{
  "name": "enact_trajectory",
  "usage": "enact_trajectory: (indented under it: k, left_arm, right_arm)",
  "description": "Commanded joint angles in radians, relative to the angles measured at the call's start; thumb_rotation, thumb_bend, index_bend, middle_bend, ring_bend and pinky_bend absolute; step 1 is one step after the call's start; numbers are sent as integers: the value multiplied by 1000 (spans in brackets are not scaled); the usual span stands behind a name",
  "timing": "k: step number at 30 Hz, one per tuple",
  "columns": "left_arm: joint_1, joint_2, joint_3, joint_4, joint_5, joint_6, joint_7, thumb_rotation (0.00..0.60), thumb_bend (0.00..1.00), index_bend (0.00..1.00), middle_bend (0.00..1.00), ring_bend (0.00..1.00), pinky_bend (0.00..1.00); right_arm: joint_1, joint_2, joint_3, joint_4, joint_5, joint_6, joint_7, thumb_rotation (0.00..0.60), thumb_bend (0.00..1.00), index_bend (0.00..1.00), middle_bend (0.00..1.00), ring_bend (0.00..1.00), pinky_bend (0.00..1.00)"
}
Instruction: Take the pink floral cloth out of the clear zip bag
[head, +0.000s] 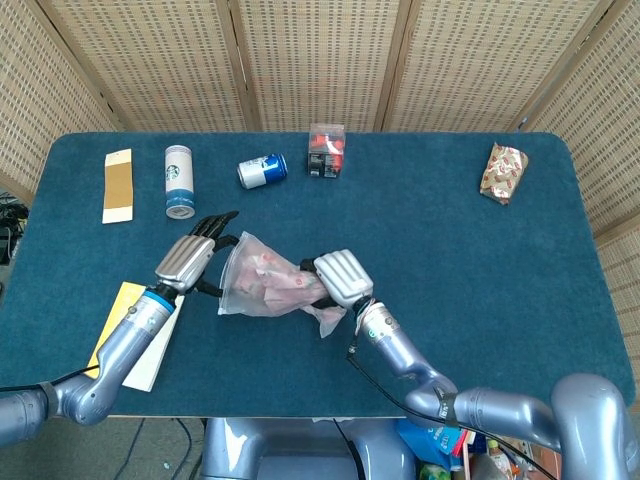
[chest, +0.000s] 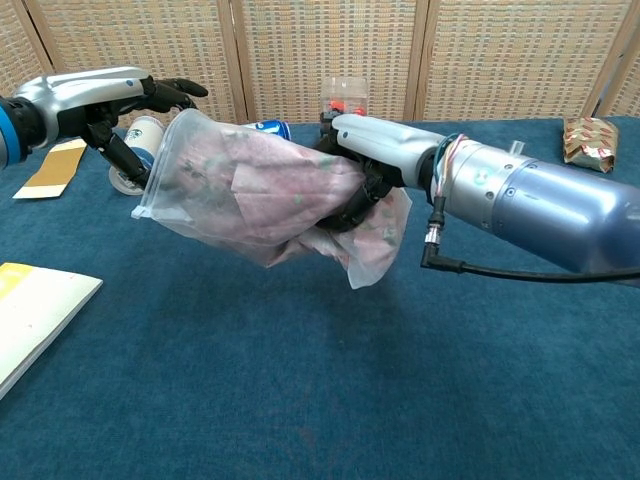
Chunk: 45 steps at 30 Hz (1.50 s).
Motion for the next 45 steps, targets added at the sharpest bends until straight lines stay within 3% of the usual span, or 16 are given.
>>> enact_trajectory:
  k: [1,21,24,27,29,38,39,40,42,43,44,45]
  left_arm:
    - [-14,-23,0,4,-8,8,18,600,97,385,0,0,0]
    - [-79,-108,11,25,-62,16,126,600,97,387,0,0,0]
    - [-84,-113,13,26,-71,18,138,600,134,482,0,0,0]
    - [-87,-117,14,29,-74,23,147,600,344,665,0,0,0]
    - [-89,-124,13,32,-79,29,150,600,411,731,0,0,0]
    - [-96,-159,20,78,-61,52,155,600,426,749,0,0,0]
    - [-96,-164,21,85,-56,50,148,600,426,749,0,0,0]
    - [-97,-170,23,95,-48,51,141,600,427,749,0,0,0]
    - [-98,-182,27,112,-37,51,132,600,427,749,0,0,0]
    - [-98,-185,28,117,-34,51,127,600,427,749,0,0,0]
    - [-98,-193,28,128,-27,52,117,600,427,749,0,0,0]
    - [-99,-199,28,137,-21,52,109,600,427,749,0,0,0]
  right_arm:
    - [1,-2,2,-4,13,-1,-3,600,976,671,668,544,657]
    - [1,14,15,-45,41,7,6,600,991,677,673,544,657]
    - [1,18,13,-50,41,9,4,600,997,677,673,544,657]
    - [0,20,11,-53,40,10,3,600,1000,677,674,544,657]
    - [0,23,9,-57,38,11,3,600,1000,678,674,544,657]
    - [-7,31,-15,-54,13,16,3,600,995,677,642,544,657]
    - [-9,33,-17,-55,9,15,9,600,961,668,622,541,657]
    - [-11,37,-22,-58,3,9,19,600,800,605,547,516,653]
    - [-12,54,-33,-67,-10,-11,33,600,375,354,315,402,604]
    - [-12,63,-40,-70,-18,-20,34,600,152,179,159,296,539]
    - [-16,81,-52,-78,-30,-27,33,600,46,64,55,191,462]
    - [-21,94,-61,-87,-36,-27,29,600,12,25,17,130,413]
